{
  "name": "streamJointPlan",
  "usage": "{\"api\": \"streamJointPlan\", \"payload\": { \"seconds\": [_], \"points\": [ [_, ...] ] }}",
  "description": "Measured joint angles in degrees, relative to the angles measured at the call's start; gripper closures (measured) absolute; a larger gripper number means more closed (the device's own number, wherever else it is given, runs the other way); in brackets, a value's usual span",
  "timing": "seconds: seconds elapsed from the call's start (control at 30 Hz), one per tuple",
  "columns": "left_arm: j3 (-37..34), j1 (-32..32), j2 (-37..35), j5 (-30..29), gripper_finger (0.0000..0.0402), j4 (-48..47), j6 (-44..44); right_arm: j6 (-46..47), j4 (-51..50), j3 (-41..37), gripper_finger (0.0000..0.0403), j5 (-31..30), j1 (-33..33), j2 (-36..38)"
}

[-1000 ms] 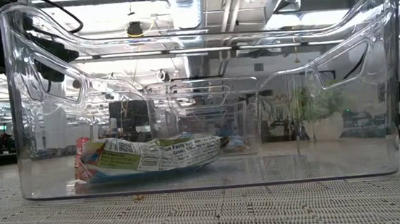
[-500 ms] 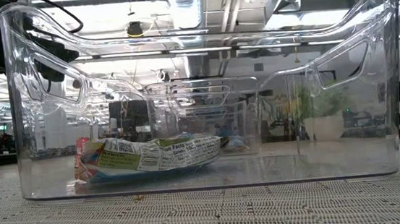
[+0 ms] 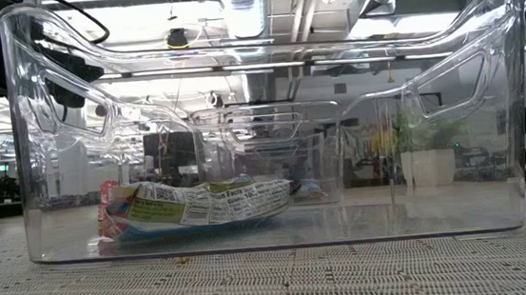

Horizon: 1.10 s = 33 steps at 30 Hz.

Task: Pick and place Granola Bars by type
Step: Put the red granola bar into the bottom transparent bin

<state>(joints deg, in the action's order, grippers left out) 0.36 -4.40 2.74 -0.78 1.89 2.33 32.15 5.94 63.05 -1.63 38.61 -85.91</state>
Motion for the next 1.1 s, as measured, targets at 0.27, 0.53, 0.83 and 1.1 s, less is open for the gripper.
{"api": "streamJointPlan", "payload": {
  "seconds": [0.27,0.53,0.83,1.1],
  "points": [
    [0.0,0.0,0.0,0.0,0.0244,0.0,0.0,-2.7,0.4,0.0,0.0335,0.0,-1.5,0.2],
    [0.0,0.0,0.0,0.0,0.0244,0.0,-0.1,-6.7,-6.2,0.0,0.0335,0.0,-6.3,0.1],
    [0.0,0.0,0.0,0.0,0.0244,0.0,0.1,-14.1,-17.4,-0.1,0.0335,0.0,-13.1,-2.8],
    [0.0,0.0,0.0,0.0,0.0244,0.0,-0.1,-16.2,-19.8,0.0,0.0335,0.2,-17.1,-8.3]
  ]
}}
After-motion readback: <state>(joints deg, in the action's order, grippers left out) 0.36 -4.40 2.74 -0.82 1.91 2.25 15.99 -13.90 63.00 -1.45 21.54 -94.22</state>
